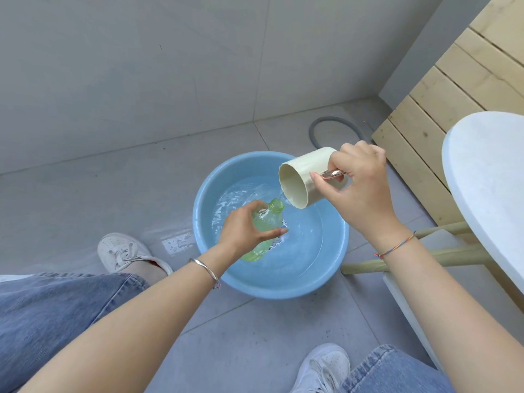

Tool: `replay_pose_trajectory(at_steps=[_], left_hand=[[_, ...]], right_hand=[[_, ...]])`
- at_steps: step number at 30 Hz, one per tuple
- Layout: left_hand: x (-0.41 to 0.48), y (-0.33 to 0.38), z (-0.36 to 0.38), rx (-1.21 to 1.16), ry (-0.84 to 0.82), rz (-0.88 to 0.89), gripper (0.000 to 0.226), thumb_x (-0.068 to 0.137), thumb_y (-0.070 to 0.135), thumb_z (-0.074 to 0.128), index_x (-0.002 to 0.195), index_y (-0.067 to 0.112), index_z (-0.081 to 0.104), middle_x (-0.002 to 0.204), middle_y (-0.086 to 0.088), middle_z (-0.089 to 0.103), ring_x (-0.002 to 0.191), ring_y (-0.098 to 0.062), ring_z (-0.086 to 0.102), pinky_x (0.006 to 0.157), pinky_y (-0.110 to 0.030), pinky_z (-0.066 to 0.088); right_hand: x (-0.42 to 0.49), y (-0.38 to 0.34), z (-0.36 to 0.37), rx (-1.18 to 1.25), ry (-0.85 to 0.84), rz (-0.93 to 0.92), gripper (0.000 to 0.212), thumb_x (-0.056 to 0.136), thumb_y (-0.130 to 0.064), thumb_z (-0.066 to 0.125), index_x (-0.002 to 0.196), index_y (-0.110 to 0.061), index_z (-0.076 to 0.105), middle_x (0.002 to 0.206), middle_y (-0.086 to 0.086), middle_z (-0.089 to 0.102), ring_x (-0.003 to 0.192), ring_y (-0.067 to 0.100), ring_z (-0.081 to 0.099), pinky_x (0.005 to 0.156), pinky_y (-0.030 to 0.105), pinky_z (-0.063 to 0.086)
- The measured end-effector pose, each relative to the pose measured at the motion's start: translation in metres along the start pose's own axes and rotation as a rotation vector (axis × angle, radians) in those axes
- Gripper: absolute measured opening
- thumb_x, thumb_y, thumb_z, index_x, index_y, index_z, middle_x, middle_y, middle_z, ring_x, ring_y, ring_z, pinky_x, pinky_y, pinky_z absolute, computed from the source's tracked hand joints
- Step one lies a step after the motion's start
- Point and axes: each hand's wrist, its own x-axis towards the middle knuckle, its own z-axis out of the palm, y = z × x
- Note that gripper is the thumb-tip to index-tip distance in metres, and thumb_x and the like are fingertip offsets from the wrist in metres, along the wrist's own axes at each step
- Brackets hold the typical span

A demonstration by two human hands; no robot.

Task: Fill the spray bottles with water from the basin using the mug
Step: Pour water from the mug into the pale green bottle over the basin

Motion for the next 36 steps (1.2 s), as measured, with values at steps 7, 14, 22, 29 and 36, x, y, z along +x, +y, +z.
replay_pose_trajectory(at_steps=[7,14,22,29,36], left_hand=[[-0.001,-0.001,0.002,-0.008,0.009,-0.004,0.071,0.064,0.060,0.082,0.123,0.027,0.060,0.124,0.013,0.064,0.118,-0.011,0.056,0.092,-0.027,0.043],[0.001,-0.001,0.003,-0.013,0.001,-0.016,0.073,0.065,0.059,0.082,0.126,0.025,0.058,0.127,0.012,0.062,0.121,-0.011,0.054,0.089,-0.021,0.038],[0.004,-0.009,0.006,-0.032,0.024,-0.029,0.072,0.064,0.060,0.082,0.124,0.027,0.060,0.124,0.013,0.064,0.117,-0.012,0.057,0.093,-0.026,0.043],[0.007,-0.022,0.006,-0.104,0.063,-0.061,0.073,0.064,0.056,0.084,0.125,0.024,0.060,0.123,0.011,0.065,0.117,-0.009,0.057,0.097,-0.024,0.042],[0.009,-0.039,0.005,-0.125,0.073,-0.093,0.072,0.063,0.055,0.084,0.124,0.023,0.061,0.122,0.011,0.065,0.116,-0.007,0.058,0.094,-0.017,0.039]], right_hand=[[0.002,-0.005,0.000,-0.065,0.020,-0.115,0.030,0.078,-0.020,0.068,0.062,-0.011,0.045,0.067,-0.009,0.032,0.071,0.011,0.027,0.078,0.026,0.018],[0.001,-0.010,0.005,-0.116,0.060,-0.270,0.031,0.079,-0.016,0.068,0.060,-0.012,0.044,0.062,-0.001,0.037,0.069,0.017,0.032,0.077,0.028,0.019],[-0.009,0.000,0.025,-0.031,0.077,-0.086,0.030,0.078,-0.022,0.067,0.061,-0.015,0.044,0.063,-0.006,0.036,0.068,0.014,0.032,0.077,0.029,0.022],[-0.047,0.050,0.064,0.366,-0.018,0.821,0.047,0.080,-0.021,0.070,0.056,-0.020,0.030,0.052,-0.006,0.031,0.050,0.008,0.027,0.056,0.029,0.026],[-0.114,0.070,0.121,0.125,-0.317,0.795,0.039,0.086,-0.028,0.065,0.059,-0.021,0.038,0.068,-0.001,0.051,0.077,0.025,0.048,0.073,0.033,0.021]])
